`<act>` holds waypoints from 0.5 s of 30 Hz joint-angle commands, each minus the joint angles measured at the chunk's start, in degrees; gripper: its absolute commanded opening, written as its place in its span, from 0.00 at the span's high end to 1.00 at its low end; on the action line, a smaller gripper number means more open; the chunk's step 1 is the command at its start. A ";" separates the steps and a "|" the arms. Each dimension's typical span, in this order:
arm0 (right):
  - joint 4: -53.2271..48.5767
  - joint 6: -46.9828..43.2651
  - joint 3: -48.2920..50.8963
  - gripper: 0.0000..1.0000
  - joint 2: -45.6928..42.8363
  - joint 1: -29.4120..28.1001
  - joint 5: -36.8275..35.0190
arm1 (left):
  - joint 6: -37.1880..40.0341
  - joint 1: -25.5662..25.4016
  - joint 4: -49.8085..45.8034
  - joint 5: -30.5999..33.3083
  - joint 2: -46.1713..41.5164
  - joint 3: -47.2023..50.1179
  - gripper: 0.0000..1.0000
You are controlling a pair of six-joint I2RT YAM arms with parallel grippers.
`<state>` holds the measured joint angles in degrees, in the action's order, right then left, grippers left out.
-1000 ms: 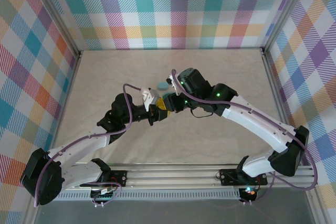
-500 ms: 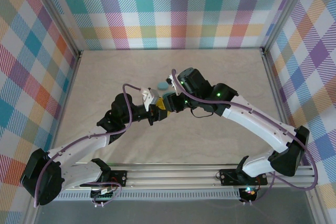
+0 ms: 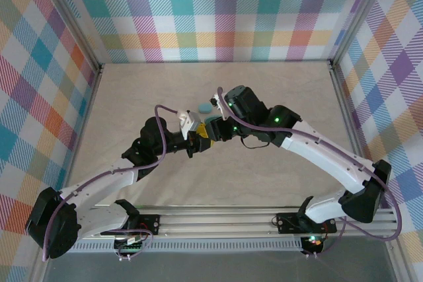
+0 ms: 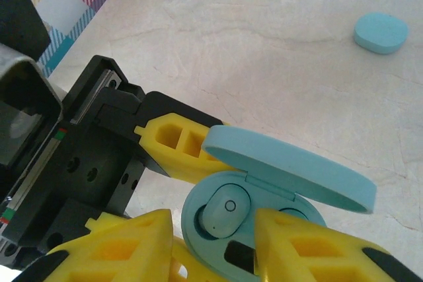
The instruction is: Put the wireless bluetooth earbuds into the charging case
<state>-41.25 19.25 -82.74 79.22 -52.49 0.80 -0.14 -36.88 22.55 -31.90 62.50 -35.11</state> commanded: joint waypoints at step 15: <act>-1.20 -3.58 -3.80 0.55 -9.61 4.60 -2.19 | 1.20 -0.12 -1.04 -1.47 -1.00 -3.33 1.00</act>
<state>-41.32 17.47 -84.33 70.81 -50.13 -1.10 0.27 -36.88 22.09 -32.10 62.39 -35.97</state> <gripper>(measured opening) 0.442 0.320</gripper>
